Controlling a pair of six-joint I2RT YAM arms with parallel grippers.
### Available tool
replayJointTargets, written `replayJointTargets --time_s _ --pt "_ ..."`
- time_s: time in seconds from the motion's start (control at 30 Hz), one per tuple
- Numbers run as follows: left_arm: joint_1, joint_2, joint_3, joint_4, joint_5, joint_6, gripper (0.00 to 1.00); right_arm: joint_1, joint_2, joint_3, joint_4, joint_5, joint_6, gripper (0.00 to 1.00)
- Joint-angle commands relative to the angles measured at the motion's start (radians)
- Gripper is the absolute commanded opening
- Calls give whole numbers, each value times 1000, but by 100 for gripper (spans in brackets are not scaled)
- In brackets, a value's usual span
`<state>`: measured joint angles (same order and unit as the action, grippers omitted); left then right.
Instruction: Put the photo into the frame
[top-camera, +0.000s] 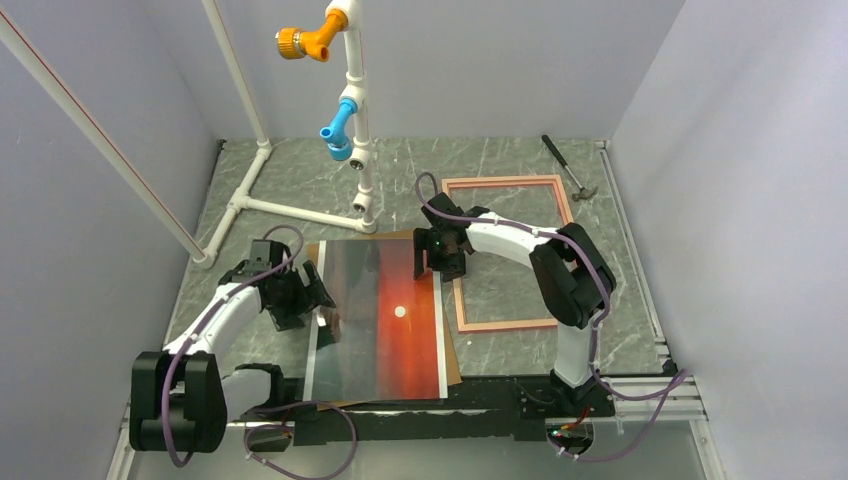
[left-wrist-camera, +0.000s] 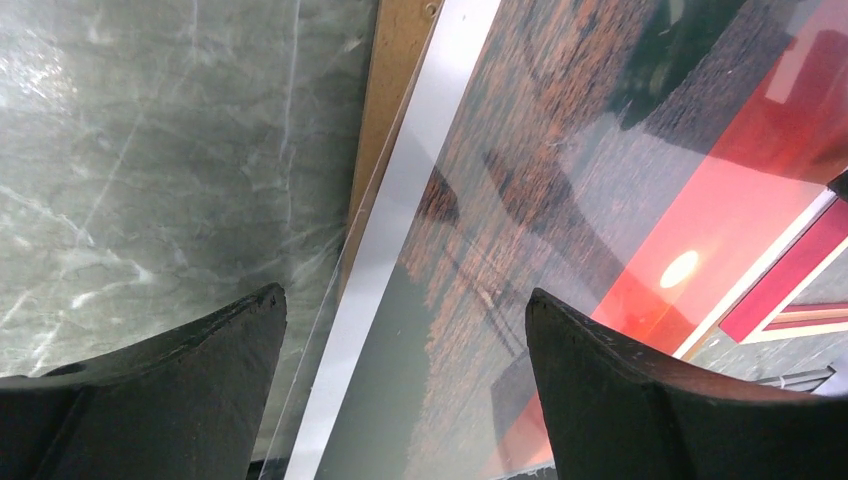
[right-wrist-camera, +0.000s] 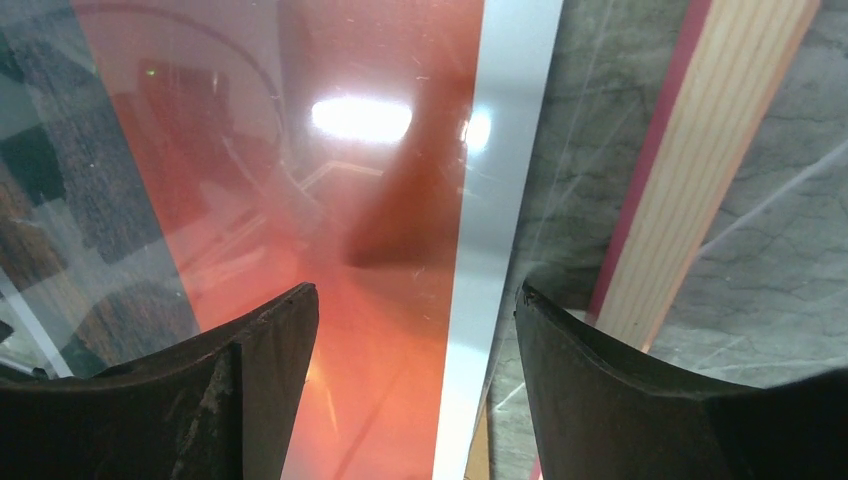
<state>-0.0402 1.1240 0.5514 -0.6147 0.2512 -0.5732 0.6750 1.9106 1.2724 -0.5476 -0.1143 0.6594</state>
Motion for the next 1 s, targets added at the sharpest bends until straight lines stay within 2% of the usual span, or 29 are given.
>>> replayJointTargets --time_s 0.0,0.23,0.47,0.97 --pt "-16 6 -18 18 5 -42 92 3 26 -1 46 -36 16 74" --pt "-81 -10 -6 27 18 -69 91 2 7 -6 50 -47 12 74" --pt "-211 -7 82 -45 -78 -102 91 2 -18 -9 53 -58 10 73" --pt "-308 -28 161 -136 -156 -130 90 5 -165 -42 49 -126 24 73"
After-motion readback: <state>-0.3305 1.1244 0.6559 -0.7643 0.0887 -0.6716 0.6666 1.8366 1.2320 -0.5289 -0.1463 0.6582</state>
